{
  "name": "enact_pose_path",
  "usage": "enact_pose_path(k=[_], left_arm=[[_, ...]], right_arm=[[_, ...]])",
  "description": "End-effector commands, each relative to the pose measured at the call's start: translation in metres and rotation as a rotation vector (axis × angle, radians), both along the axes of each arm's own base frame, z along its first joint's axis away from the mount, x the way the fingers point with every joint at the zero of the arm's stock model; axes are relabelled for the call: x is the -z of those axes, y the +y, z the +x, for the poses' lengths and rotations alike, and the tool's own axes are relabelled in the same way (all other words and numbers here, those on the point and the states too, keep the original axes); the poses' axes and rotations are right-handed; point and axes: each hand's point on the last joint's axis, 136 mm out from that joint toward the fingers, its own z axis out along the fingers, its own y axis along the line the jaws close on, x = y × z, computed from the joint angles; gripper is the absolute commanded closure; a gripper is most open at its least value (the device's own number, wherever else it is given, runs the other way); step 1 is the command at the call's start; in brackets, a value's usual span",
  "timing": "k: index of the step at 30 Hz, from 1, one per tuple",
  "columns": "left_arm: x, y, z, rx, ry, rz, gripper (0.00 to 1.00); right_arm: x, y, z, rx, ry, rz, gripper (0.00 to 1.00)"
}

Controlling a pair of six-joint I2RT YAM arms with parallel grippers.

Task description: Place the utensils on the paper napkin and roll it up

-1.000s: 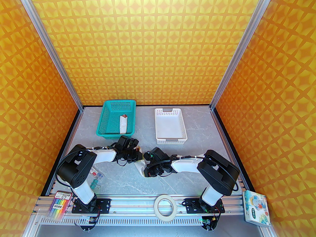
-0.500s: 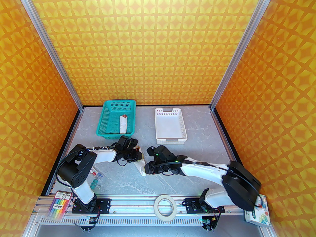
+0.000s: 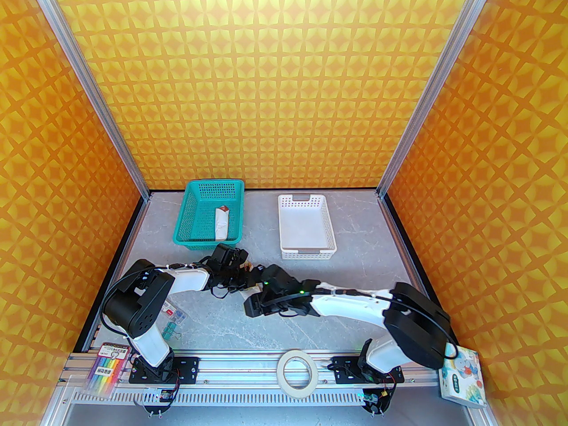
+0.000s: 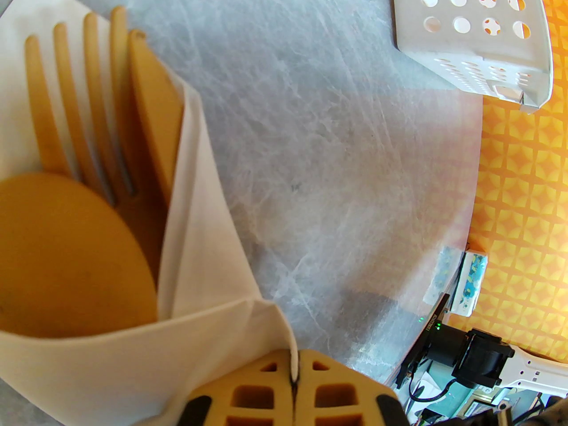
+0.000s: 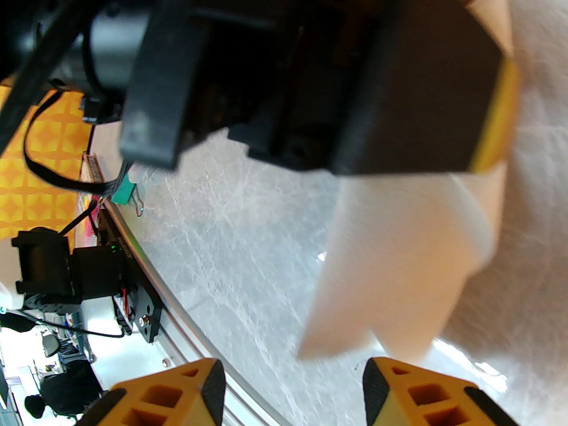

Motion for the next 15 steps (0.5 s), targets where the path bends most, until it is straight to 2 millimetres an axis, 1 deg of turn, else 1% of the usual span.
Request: enact_pose_path(k=[1, 5, 10, 15], left_arm=[[0.008, 0.003, 0.000, -0.004, 0.001, 0.034, 1.00], [0.007, 0.003, 0.000, -0.001, -0.004, 0.033, 1.00], [0.007, 0.002, 0.000, -0.003, -0.003, 0.032, 1.00], [0.007, 0.002, 0.000, -0.003, -0.002, 0.032, 1.00]], right_arm=[[0.001, 0.003, 0.012, 0.013, -0.050, -0.047, 0.43], [0.010, 0.004, 0.014, 0.007, -0.049, -0.094, 0.43], [0.023, 0.004, 0.010, 0.002, -0.016, -0.134, 0.44], [0.032, 0.005, 0.007, -0.006, 0.015, -0.155, 0.48]])
